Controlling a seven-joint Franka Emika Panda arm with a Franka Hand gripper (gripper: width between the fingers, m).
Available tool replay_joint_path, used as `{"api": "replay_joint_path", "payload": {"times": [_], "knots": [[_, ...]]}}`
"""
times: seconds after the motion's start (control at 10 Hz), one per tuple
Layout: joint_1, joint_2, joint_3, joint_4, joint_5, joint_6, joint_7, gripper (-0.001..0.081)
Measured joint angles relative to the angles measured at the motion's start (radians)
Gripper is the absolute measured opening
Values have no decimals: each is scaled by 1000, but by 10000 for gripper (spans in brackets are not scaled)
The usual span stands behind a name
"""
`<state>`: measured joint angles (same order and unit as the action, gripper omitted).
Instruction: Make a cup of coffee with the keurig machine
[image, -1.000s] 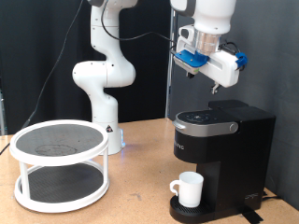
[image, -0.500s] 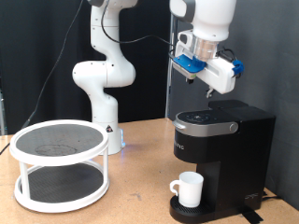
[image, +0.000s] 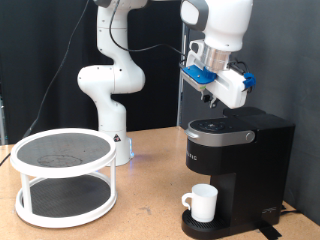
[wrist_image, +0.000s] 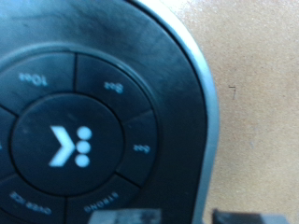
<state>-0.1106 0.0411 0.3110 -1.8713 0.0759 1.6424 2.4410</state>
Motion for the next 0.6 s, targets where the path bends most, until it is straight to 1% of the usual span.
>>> {"api": "replay_joint_path", "payload": {"times": [0.1, 0.2, 0.4, 0.6], "knots": [[-1, 5, -1, 0, -9, 7, 5, 39], [-2, 12, -1, 0, -14, 8, 5, 12], [-2, 27, -1, 0, -28, 11, 8, 2], [-2, 46, -1, 0, -36, 41, 29, 1]]}}
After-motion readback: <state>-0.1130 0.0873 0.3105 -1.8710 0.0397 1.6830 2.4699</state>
